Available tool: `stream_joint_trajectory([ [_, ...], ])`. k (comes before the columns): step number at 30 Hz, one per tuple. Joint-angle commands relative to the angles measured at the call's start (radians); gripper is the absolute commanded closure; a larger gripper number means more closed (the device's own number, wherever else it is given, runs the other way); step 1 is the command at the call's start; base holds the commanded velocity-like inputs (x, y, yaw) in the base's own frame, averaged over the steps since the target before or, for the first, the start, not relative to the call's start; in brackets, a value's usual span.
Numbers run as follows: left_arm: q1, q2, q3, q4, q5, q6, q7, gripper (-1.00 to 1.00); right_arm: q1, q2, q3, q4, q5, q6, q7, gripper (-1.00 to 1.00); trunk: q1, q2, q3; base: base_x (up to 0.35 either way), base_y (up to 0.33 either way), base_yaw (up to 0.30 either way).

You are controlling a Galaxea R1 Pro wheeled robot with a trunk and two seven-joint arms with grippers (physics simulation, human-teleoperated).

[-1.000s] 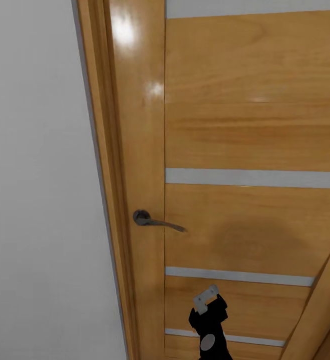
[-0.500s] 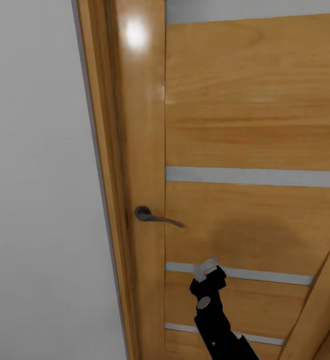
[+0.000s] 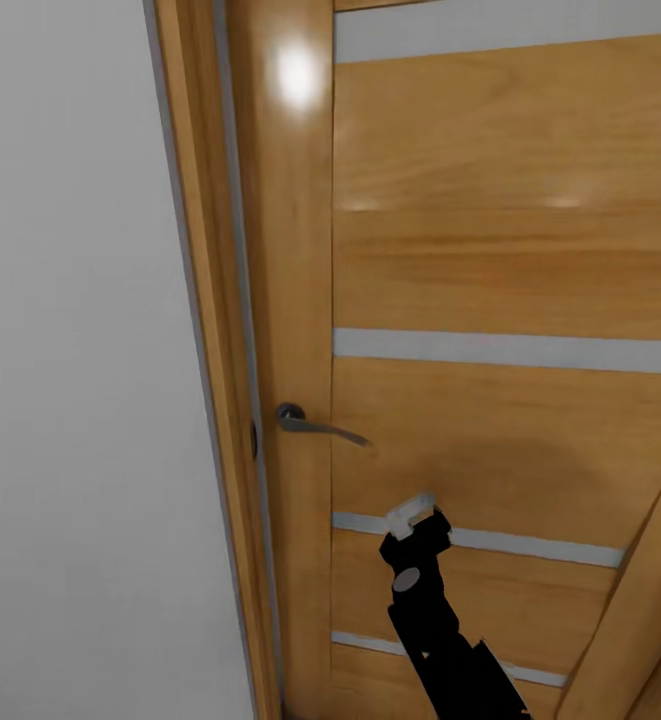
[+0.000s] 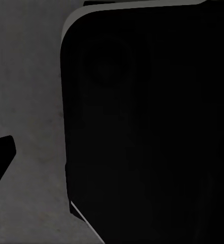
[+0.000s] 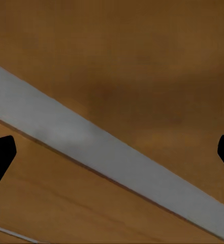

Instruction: Move the two storage containers from the living room to the garage. In the garage, place one container on the floor and stack the other container on top of it (either order is fine).

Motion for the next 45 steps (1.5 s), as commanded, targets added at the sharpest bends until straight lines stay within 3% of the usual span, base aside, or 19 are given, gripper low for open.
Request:
stream_joint_trajectory([
  [1, 0.0, 0.0, 0.0, 0.0, 0.001, 0.001, 0.001, -1.0, -0.009, 0.0, 0.002, 0.0, 0.007, 0.007, -0.005, -1.0, 0.0, -0.001, -0.001, 0.0, 0.0, 0.0],
  [19, 0.0, 0.0, 0.0, 0.0, -0.001, 0.001, 0.001, -1.0, -0.112, -0.001, -0.004, 0.006, 0.006, 0.055, -0.004, -1.0, 0.0, -0.001, -0.001, 0.0, 0.0, 0.0],
  [27, 0.0, 0.0, 0.0, 0.0, -0.001, 0.001, 0.001, -1.0, -0.145, -0.001, -0.044, 0.032, 0.006, 0.057, -0.004, -1.0, 0.0, -0.001, -0.001, 0.0, 0.0, 0.0],
  [45, 0.0, 0.0, 0.0, 0.0, -0.001, 0.001, 0.001, -1.0, -0.228, -0.001, -0.127, 0.198, 0.006, 0.06, -0.004, -1.0, 0.0, -0.001, -0.001, 0.0, 0.0, 0.0],
])
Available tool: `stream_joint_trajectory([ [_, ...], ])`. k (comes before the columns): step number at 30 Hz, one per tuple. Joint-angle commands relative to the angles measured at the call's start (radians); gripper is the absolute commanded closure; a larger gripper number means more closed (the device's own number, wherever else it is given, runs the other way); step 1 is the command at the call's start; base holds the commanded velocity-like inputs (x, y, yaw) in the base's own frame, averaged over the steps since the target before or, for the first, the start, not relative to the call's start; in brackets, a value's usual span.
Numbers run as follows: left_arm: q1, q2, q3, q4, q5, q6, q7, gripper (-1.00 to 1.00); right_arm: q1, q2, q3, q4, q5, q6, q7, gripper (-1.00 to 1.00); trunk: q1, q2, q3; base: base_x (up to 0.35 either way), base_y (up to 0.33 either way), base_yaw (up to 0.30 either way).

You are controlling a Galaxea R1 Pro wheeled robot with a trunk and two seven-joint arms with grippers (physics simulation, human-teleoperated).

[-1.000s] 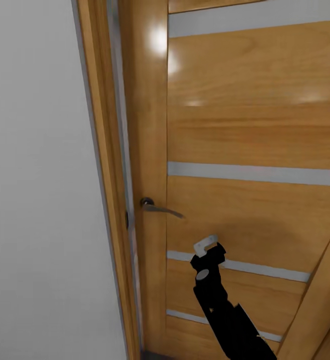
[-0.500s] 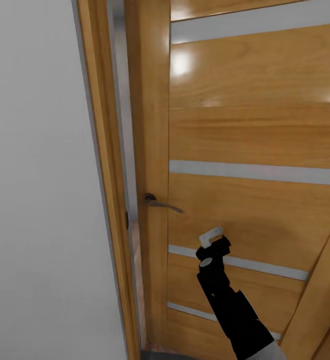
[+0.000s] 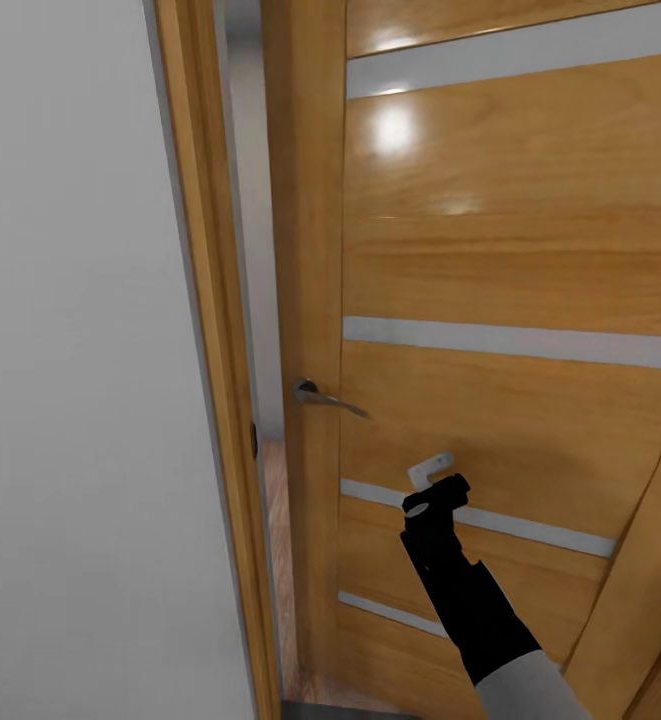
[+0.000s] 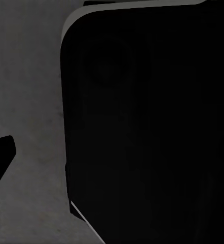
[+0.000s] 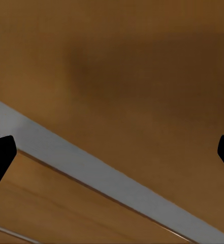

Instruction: Move the two storage containers from the living room to the garage. In the garage, place one container on the floor and stack the other container on top of it (either order is fine).

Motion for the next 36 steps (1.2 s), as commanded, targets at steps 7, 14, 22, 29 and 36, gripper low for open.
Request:
stream_joint_trajectory([
  [7, 0.0, 0.0, 0.0, 0.0, 0.001, 0.001, 0.001, -1.0, -0.005, -0.001, -0.006, 0.009, -0.001, 0.006, -0.007, -1.0, 0.0, 0.0, -0.001, 0.0, 0.0, 0.0],
  [14, 0.0, 0.0, 0.001, 0.0, 0.002, 0.001, 0.002, -1.0, -0.006, -0.001, -0.008, 0.01, -0.001, 0.006, -0.007, -1.0, 0.0, 0.0, -0.001, 0.027, -0.014, 0.0],
  [22, 0.0, 0.0, 0.001, 0.0, 0.001, 0.001, 0.001, -1.0, -0.006, -0.001, -0.008, 0.01, -0.001, 0.006, -0.007, -1.0, 0.0, 0.0, -0.001, 0.124, -0.105, 0.0],
  [29, 0.0, 0.0, 0.001, 0.0, 0.001, 0.001, 0.001, -1.0, -0.006, -0.001, -0.008, 0.01, -0.001, 0.006, -0.007, -1.0, 0.0, 0.0, -0.001, 0.015, -0.013, 0.0],
  [36, 0.0, 0.0, 0.001, 0.0, 0.002, 0.001, 0.001, -1.0, -0.006, -0.001, -0.008, 0.01, -0.001, 0.006, -0.007, -1.0, 0.0, 0.0, -0.001, 0.01, -0.001, 0.0],
])
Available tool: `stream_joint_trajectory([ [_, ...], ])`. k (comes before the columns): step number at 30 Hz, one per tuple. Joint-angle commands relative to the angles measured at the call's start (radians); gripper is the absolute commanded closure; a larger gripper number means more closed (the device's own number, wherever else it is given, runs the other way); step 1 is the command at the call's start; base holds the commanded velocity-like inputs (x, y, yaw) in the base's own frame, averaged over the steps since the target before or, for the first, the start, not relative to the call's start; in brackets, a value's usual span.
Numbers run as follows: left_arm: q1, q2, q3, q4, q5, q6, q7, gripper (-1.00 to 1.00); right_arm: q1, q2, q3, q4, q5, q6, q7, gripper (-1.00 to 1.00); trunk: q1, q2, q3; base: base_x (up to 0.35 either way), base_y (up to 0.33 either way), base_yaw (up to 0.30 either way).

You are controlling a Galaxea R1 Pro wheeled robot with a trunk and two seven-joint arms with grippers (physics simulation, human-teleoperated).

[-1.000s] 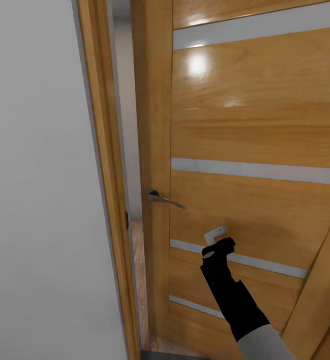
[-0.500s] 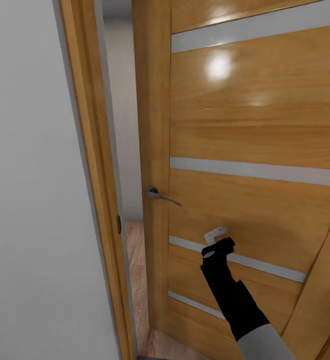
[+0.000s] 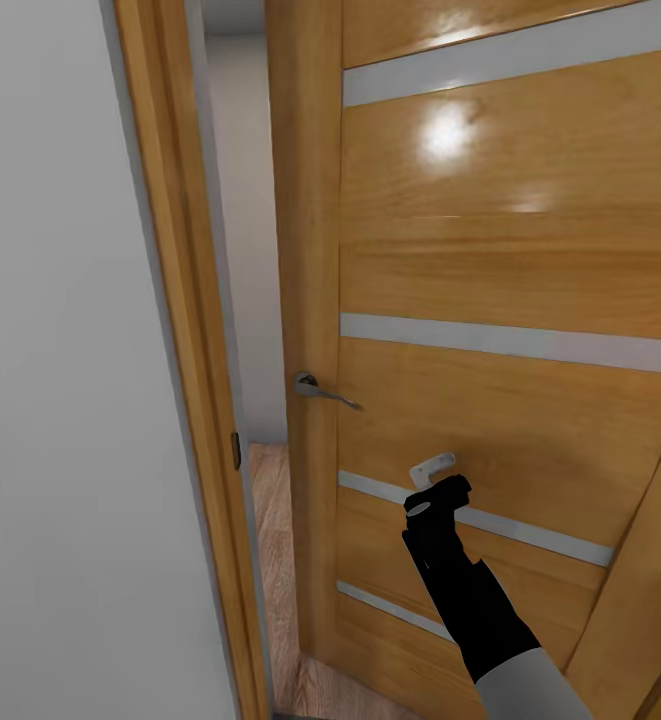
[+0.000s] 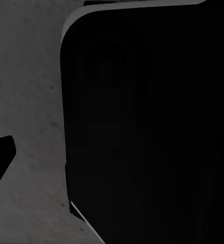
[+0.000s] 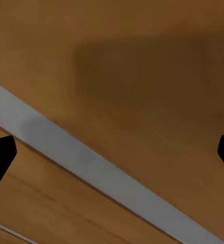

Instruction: Move the two storage containers from the living room to the garage. In the garage, place one container on the floor and stack the other container on top of it (either order is fine).

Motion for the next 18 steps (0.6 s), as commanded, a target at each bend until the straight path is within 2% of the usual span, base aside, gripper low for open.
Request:
stream_joint_trajectory([
  [1, 0.0, 0.0, 0.0, 0.0, 0.001, 0.001, 0.001, -1.0, -0.001, -0.001, 0.002, 0.0, 0.001, 0.006, -0.007, -1.0, 0.0, 0.0, -0.001, 0.08, 0.0, 0.0],
  [8, 0.0, 0.0, 0.001, 0.0, 0.0, 0.002, 0.0, -1.0, -0.001, -0.001, 0.002, 0.0, 0.001, 0.006, -0.007, -1.0, 0.0, 0.0, -0.001, 0.216, 0.0, 0.0],
  [18, 0.0, 0.0, 0.001, 0.0, 0.0, 0.002, 0.0, -1.0, -0.001, -0.001, 0.002, 0.0, 0.001, 0.006, -0.007, -1.0, 0.0, 0.0, -0.001, 0.039, 0.0, 0.0],
])
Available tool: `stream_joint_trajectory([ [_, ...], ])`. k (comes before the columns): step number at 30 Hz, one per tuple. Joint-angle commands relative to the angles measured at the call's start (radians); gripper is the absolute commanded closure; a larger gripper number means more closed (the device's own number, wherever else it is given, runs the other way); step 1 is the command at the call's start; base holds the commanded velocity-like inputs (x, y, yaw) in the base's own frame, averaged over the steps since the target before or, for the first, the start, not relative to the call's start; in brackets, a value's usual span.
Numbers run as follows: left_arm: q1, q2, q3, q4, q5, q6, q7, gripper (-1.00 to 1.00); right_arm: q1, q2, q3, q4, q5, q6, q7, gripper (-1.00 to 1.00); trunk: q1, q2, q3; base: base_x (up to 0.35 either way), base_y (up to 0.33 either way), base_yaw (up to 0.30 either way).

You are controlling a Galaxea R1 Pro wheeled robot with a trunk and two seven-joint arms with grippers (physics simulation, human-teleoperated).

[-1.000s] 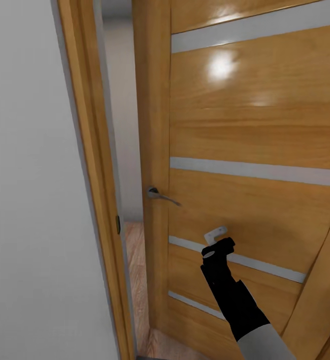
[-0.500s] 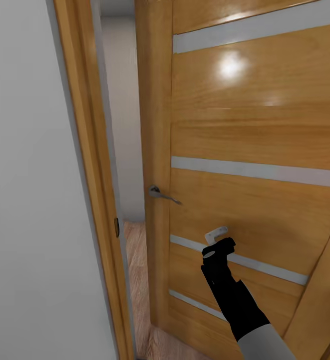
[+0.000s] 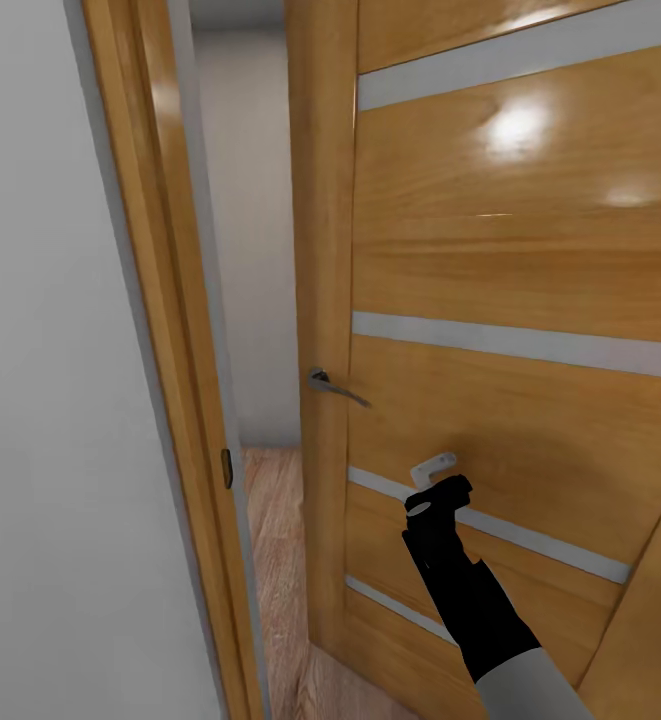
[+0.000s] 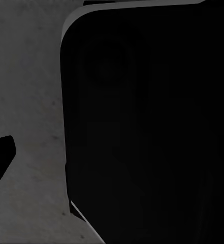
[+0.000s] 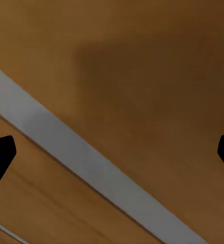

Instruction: Move the two storage containers from the living room to the garage. In the garage, place one container on the floor and stack the other container on top of it (either order is fine).

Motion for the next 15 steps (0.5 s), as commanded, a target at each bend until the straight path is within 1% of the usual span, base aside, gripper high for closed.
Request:
stream_joint_trajectory([
  [1, 0.0, 0.0, 0.0, 0.0, 0.001, 0.001, 0.001, -1.0, -0.001, 0.0, 0.003, 0.0, -0.005, 0.004, -0.006, -1.0, 0.0, 0.0, -0.001, 0.004, 0.0, 0.0],
  [15, 0.0, 0.0, 0.0, 0.0, 0.0, 0.001, 0.001, -1.0, -0.001, 0.0, 0.003, 0.0, -0.005, 0.004, -0.006, -1.0, 0.0, 0.0, -0.001, 0.007, -0.006, 0.0],
])
